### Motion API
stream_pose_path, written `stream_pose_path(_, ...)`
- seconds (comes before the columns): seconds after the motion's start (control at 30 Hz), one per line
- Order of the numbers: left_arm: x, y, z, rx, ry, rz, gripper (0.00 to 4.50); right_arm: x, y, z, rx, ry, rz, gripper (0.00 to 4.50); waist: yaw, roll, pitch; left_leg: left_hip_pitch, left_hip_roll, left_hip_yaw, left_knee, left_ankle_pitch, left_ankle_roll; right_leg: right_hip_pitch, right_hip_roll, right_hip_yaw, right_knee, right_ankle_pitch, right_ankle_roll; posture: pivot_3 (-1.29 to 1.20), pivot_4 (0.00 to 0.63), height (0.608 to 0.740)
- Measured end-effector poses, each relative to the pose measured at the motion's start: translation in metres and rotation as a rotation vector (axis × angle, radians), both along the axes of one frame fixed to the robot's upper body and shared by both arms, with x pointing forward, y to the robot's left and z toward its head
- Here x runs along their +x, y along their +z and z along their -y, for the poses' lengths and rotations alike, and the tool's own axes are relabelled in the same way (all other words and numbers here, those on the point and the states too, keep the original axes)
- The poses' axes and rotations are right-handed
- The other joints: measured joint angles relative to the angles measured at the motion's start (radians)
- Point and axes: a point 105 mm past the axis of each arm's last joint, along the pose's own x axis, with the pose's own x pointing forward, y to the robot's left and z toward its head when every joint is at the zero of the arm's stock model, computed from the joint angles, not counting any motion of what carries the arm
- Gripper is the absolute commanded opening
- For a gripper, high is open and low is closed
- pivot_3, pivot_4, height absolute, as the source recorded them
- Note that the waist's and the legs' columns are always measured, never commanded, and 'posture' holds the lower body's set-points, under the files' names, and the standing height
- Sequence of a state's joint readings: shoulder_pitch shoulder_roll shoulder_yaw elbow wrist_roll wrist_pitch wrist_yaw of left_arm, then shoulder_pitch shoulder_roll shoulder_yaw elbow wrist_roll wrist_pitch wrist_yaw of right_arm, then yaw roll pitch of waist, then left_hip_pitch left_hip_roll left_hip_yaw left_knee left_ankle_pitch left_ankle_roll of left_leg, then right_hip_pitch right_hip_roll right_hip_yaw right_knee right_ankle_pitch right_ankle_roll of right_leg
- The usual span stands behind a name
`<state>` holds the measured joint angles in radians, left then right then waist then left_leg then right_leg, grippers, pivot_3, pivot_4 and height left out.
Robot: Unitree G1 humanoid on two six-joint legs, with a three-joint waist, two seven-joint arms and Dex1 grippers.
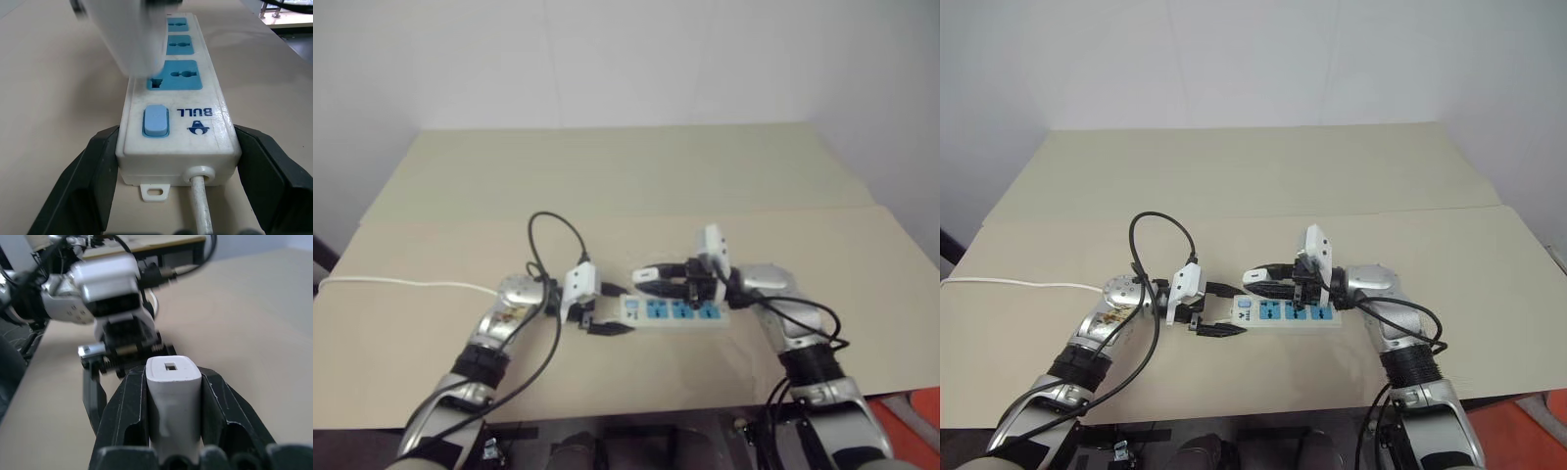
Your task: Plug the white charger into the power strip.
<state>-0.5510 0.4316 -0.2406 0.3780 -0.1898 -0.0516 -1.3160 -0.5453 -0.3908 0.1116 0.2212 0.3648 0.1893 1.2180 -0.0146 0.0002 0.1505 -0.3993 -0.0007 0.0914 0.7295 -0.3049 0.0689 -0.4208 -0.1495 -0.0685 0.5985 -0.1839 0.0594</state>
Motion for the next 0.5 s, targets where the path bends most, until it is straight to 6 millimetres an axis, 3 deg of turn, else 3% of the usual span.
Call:
stream_pose_path(0.27, -0.0003, -0.0014, -0.0004, 0.0, 0.012, -0.008, 3.24, 0.0086, -0.0021, 0.0025, 0.021, -0.019, 0.031, 1.1, -0.001, -0.001, -0.001, 0.004, 0.001, 0.0, -0.001, 0.0, 0.0, 0.003, 0.0, 0.0, 0.0, 0.0, 0.0, 0.0, 0.15, 0.74)
stream_pose_path(0.5, -0.0006, -0.0013, -0.0009, 0.001, 0.013, -0.007, 3.24, 0.0007, -0.0034, 0.0022, 0.015, 0.013, 0.034, 1.1, -0.001, -0.001, -0.001, 0.004, 0.001, 0.0, -0.001, 0.0, 0.0, 0.003, 0.0, 0.0, 0.0, 0.0, 0.0, 0.0, 0.15, 0.74)
